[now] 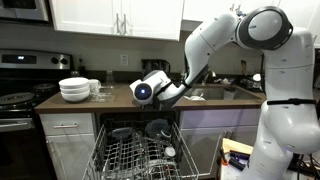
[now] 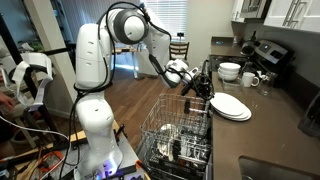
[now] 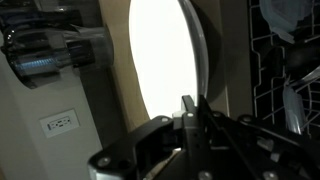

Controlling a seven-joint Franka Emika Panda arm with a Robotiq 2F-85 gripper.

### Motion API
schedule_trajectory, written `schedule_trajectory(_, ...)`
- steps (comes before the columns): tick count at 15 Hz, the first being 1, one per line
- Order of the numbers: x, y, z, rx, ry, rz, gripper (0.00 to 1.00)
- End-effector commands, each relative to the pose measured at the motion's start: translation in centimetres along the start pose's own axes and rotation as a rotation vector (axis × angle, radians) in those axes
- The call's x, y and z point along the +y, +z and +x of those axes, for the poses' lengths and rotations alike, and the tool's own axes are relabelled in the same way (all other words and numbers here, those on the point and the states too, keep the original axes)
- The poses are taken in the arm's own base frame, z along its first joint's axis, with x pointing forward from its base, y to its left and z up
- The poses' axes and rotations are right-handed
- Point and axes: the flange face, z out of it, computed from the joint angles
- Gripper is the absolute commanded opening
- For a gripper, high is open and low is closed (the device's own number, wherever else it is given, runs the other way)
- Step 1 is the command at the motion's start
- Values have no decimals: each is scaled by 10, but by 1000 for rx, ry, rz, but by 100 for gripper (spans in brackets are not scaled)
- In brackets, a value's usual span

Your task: Remove the plate from the dishwasher and put it on the top of the white plate

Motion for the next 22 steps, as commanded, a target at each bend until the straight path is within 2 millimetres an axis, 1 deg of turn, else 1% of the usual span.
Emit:
schedule_trajectory(1,14,8,4,25,-14,-12,2)
schedule_trajectory(6,17,14,-1,11,-8,-13,3)
schedule_trajectory(13,26,23,-6,-2,-2,-18,2)
schedule_trajectory(20,28,23,5,26,-44,-16,3)
schedule_trajectory(21,28,23,6,29,-48,-17,31)
schedule_trajectory(22,28,23,6,32,-52,-19,14)
